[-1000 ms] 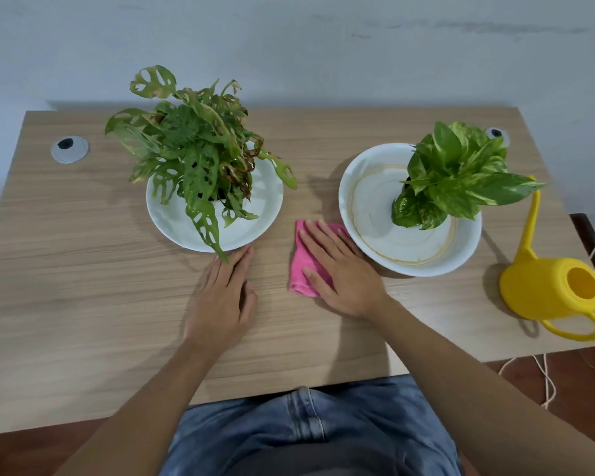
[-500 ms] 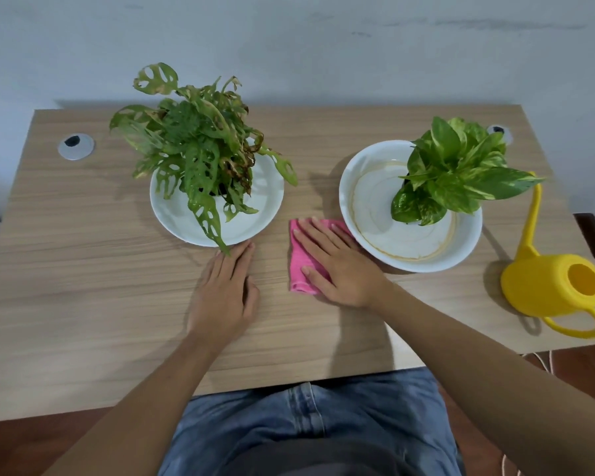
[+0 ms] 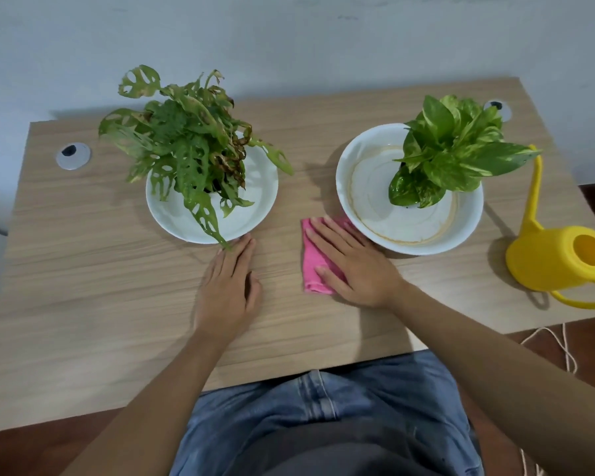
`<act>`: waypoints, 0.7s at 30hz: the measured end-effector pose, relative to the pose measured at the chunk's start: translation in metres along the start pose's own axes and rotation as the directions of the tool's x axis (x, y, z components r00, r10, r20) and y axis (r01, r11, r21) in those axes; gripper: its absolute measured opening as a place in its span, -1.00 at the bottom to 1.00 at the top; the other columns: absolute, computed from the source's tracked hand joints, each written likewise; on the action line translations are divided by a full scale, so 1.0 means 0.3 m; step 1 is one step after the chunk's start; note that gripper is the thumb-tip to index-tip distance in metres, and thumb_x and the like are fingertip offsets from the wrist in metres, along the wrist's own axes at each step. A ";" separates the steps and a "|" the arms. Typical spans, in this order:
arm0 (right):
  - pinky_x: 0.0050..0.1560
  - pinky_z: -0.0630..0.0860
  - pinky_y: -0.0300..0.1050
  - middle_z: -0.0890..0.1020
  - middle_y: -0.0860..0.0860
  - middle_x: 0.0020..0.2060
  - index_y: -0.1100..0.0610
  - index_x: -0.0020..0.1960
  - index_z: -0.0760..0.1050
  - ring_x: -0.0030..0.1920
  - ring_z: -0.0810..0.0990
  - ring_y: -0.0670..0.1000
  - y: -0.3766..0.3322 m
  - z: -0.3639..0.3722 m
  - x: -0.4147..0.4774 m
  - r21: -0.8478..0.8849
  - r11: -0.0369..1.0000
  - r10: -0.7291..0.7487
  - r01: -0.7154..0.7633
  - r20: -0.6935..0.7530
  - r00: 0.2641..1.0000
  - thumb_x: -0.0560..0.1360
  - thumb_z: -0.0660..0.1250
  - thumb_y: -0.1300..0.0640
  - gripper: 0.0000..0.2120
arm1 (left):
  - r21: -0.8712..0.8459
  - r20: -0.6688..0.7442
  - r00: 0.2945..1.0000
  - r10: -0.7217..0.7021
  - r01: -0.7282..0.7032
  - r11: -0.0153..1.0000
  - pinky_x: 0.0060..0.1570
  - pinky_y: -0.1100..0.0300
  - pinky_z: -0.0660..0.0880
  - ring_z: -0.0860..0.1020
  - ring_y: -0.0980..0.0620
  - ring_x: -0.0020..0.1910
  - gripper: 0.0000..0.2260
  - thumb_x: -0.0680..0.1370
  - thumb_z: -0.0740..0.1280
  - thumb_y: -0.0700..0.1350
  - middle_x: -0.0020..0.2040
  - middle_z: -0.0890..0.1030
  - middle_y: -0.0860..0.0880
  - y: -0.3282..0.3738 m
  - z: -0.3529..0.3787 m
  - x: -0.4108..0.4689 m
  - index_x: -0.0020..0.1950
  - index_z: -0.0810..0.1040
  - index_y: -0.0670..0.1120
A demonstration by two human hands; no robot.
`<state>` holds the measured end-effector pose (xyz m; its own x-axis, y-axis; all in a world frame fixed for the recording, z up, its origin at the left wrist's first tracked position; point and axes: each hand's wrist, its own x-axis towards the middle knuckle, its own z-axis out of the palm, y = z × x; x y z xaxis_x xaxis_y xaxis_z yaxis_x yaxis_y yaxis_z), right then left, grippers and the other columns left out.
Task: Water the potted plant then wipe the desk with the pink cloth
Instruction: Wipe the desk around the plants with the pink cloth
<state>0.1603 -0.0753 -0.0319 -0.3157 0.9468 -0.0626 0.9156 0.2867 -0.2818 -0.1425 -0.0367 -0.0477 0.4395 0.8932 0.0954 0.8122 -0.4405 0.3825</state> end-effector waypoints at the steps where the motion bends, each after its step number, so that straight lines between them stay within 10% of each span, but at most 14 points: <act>1: 0.79 0.04 0.19 -0.08 -0.07 0.83 0.00 0.84 -0.12 0.82 -0.14 -0.02 0.019 -0.008 -0.058 -0.008 1.000 -0.002 0.002 0.022 1.000 0.81 0.14 -0.18 -0.26 | 0.006 0.005 1.000 0.003 -0.003 1.000 0.72 -0.13 0.26 0.31 -0.03 0.74 -0.42 0.72 0.21 -0.06 0.76 0.32 -0.01 -0.002 0.000 0.000 0.76 0.30 -0.10; 9: 0.77 0.07 0.24 -0.10 -0.03 0.83 0.03 0.84 -0.12 0.83 -0.15 0.03 0.093 -0.036 -0.219 -0.041 0.998 -0.036 0.041 0.122 0.992 0.81 0.12 -0.19 -0.26 | 0.022 0.009 1.000 -0.007 0.007 1.000 0.72 -0.14 0.25 0.30 -0.05 0.74 -0.40 0.71 0.20 -0.05 0.77 0.29 0.00 -0.010 0.017 -0.003 0.77 0.28 -0.09; 21: 0.79 -0.05 0.21 -0.02 0.04 0.83 0.08 0.84 -0.09 0.83 -0.09 0.07 -0.082 0.008 0.333 -0.014 0.984 0.175 -0.176 -0.028 0.984 0.80 -0.08 -0.20 -0.30 | 0.029 -0.001 1.000 0.014 -0.014 0.999 0.71 -0.12 0.27 0.33 -0.05 0.72 -0.42 0.70 0.22 -0.06 0.75 0.34 -0.03 0.003 -0.007 -0.003 0.75 0.32 -0.11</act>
<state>0.1056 0.0119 -0.0336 -0.1431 0.9862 -0.0837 0.9603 0.1179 -0.2530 -0.1428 -0.0377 -0.0455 0.4504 0.8870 0.1020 0.8167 -0.4555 0.3544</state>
